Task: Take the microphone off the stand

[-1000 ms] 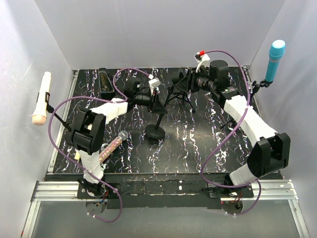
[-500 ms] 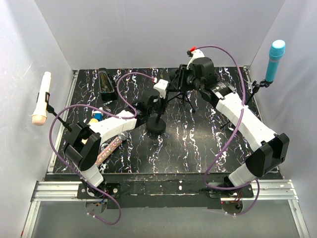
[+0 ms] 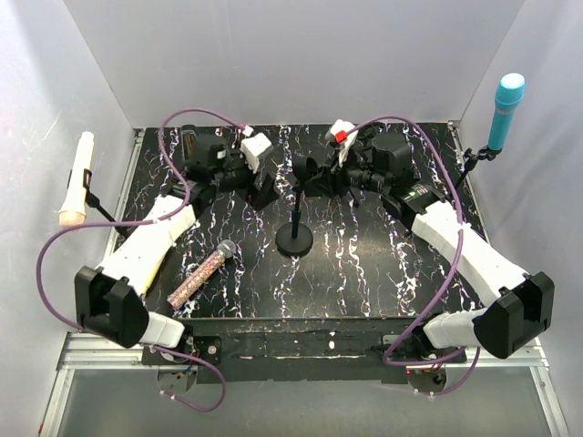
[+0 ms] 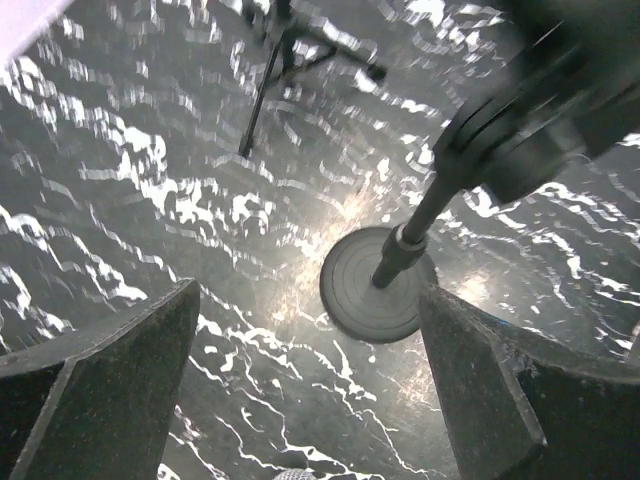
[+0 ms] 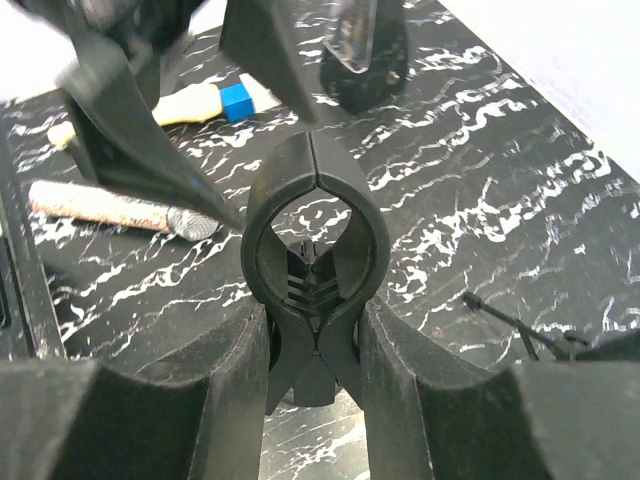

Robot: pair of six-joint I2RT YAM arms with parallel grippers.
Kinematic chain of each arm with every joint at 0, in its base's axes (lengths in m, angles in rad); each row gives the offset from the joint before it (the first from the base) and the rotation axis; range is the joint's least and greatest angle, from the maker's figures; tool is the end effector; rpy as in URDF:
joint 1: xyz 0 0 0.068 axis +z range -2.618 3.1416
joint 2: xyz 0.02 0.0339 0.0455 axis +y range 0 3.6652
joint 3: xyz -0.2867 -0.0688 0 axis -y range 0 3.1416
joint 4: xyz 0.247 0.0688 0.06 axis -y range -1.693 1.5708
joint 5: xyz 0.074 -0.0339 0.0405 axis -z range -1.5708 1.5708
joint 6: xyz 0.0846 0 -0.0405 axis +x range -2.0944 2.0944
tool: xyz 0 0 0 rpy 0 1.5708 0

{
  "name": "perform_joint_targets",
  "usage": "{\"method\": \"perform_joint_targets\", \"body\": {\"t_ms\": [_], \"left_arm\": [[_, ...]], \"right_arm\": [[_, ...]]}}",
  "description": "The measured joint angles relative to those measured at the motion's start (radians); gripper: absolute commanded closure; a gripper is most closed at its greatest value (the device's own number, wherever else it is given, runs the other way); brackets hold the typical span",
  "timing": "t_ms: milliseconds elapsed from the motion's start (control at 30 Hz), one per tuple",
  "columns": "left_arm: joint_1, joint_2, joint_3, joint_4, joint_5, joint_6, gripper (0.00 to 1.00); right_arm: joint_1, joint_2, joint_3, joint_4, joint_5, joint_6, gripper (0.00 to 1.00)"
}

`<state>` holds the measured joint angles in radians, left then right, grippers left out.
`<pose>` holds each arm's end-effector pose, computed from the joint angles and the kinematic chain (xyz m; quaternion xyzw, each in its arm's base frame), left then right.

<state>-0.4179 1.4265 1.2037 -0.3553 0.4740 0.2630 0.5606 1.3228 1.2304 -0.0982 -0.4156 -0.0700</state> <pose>0.3115 -0.1806 0.3196 0.3908 0.7684 -0.2417 0.4455 0.2781 0.2149 0.3997 -0.3589 0.6767 0.3056 0.5656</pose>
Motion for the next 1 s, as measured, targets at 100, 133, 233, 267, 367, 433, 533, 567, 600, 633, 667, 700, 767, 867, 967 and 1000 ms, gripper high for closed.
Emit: {"method": "perform_joint_targets", "body": {"t_ms": [100,133,233,267,367,433,533,567,600,633,667,700,767,867,967,1000], "left_arm": [[0.018,-0.038,0.098,-0.093,0.095,0.042,0.1],[0.015,-0.039,0.146,-0.116,0.126,0.032,0.1],[0.009,-0.013,0.298,-0.147,0.204,-0.035,0.11],[0.009,0.001,0.347,-0.146,0.235,-0.061,0.11],[0.01,0.035,0.429,-0.101,0.309,-0.151,0.13],[0.01,0.048,0.432,-0.062,0.348,-0.209,0.15],[0.01,0.076,0.409,0.014,0.394,-0.301,0.16],[0.01,0.084,0.389,0.04,0.405,-0.33,0.16],[0.01,0.089,0.371,0.056,0.412,-0.354,0.16],[0.008,0.097,0.356,0.063,0.416,-0.37,0.16],[0.004,0.105,0.349,0.062,0.419,-0.376,0.16],[0.002,0.114,0.346,0.057,0.417,-0.376,0.17],[-0.008,0.124,0.345,0.04,0.403,-0.368,0.19],[-0.029,0.114,0.327,0.029,0.353,-0.35,0.24],[-0.052,0.08,0.25,0.044,0.302,-0.365,0.28],[-0.058,0.069,0.222,0.05,0.29,-0.376,0.28]], "right_arm": [[0.0,-0.003,-0.003,-0.015,-0.09,-0.073,0.99],[0.0,-0.003,-0.003,-0.023,-0.113,-0.094,0.99],[0.0,-0.006,-0.003,-0.04,-0.153,-0.143,0.99],[-0.001,-0.008,-0.003,-0.049,-0.161,-0.156,0.99],[-0.003,-0.016,-0.003,-0.071,-0.18,-0.191,0.99],[-0.003,-0.019,-0.003,-0.082,-0.192,-0.208,0.99],[-0.003,-0.019,-0.003,-0.086,-0.199,-0.222,0.99],[-0.003,-0.019,-0.003,-0.087,-0.201,-0.223,0.99],[-0.003,-0.019,-0.002,-0.089,-0.201,-0.223,0.99],[-0.003,-0.017,0.0,-0.091,-0.201,-0.222,0.99],[-0.003,-0.013,0.005,-0.095,-0.201,-0.221,0.99],[-0.003,-0.007,0.011,-0.098,-0.201,-0.22,0.99],[-0.003,0.006,0.021,-0.098,-0.202,-0.216,0.99],[-0.005,0.011,0.023,-0.092,-0.209,-0.209,0.99],[-0.003,0.014,0.023,-0.086,-0.209,-0.207,0.99],[-0.003,0.015,0.023,-0.085,-0.209,-0.208,0.99]]}}
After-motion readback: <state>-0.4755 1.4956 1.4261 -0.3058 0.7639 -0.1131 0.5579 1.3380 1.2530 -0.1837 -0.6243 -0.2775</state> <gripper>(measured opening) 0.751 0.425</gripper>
